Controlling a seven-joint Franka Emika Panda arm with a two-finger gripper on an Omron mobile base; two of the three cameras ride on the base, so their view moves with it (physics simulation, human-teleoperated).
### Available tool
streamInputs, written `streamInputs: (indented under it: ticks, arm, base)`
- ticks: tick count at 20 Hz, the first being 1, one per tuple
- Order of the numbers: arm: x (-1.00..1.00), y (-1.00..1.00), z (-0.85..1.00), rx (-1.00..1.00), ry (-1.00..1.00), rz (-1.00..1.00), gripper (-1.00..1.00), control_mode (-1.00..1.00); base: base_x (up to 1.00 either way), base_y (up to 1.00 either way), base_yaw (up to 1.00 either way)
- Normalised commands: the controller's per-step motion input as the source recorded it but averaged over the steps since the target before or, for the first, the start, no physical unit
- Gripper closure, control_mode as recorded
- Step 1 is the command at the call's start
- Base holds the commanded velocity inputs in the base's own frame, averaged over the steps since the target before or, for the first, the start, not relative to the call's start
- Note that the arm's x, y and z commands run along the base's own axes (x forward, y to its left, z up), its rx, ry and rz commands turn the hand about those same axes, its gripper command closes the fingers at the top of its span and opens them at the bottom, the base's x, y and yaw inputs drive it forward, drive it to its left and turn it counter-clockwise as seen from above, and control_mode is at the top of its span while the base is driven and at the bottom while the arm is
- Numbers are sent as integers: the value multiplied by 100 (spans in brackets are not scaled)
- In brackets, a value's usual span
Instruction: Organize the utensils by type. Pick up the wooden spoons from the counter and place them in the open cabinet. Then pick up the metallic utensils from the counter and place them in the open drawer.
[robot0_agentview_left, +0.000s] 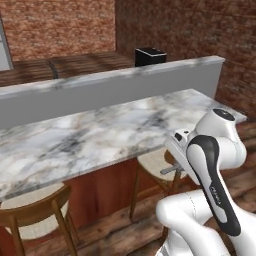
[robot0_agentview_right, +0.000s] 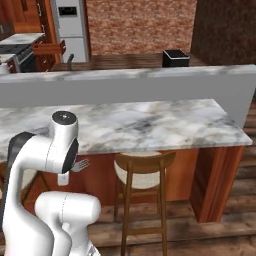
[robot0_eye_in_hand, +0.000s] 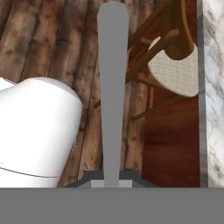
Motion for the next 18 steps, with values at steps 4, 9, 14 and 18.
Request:
streamInputs:
  ticks: [4,9,14,18]
  arm:
    - [0,0,0,0,0,0,100,100]
    - [0,0,0,0,0,0,100,100]
    - [0,0,0,0,0,0,100,100]
    - [0,0,0,0,0,0,100,100]
  base:
    - [-3,-68,-1]
    - [0,-79,-1]
    - [9,-96,0]
    - [13,-100,0]
